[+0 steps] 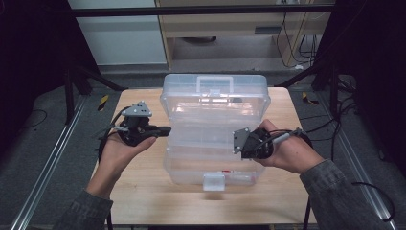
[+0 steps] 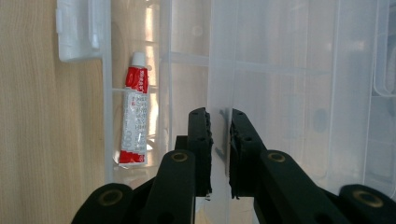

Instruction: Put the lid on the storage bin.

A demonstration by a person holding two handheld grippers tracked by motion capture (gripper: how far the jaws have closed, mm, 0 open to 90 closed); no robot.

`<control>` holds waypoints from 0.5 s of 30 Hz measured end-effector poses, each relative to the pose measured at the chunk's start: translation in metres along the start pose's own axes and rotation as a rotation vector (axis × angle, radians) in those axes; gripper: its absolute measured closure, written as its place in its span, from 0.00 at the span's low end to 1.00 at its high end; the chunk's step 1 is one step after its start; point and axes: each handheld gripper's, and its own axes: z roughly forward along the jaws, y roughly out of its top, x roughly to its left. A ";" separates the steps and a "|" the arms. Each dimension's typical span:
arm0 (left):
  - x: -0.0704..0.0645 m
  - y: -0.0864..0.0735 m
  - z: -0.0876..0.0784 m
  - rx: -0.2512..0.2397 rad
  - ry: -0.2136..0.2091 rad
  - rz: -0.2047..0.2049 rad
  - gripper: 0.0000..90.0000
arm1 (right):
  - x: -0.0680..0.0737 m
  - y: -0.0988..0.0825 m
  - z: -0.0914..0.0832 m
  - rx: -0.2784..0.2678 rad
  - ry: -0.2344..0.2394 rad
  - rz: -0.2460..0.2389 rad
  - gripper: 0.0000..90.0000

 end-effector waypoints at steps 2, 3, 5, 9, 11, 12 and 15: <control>0.004 0.001 0.002 -0.006 -0.019 -0.023 1.00 | 0.000 0.000 0.000 -0.002 0.001 -0.001 0.91; 0.006 0.001 0.003 -0.003 -0.018 -0.022 1.00 | 0.001 0.000 0.000 0.000 0.002 0.004 0.91; 0.009 0.002 0.006 0.008 -0.019 -0.019 1.00 | 0.002 -0.001 0.000 -0.001 0.002 0.004 0.91; 0.013 0.003 0.009 0.003 -0.012 -0.017 1.00 | 0.005 -0.001 0.001 -0.004 0.002 0.004 0.91; 0.012 0.004 0.009 0.005 -0.009 -0.026 0.99 | 0.006 -0.002 0.002 -0.005 0.003 0.003 0.91; 0.012 0.004 0.010 0.003 -0.008 -0.028 0.99 | 0.007 -0.002 0.002 -0.006 0.004 0.002 0.91; 0.012 0.006 0.009 -0.004 0.007 -0.036 0.97 | 0.008 -0.002 0.002 -0.007 0.012 0.005 0.91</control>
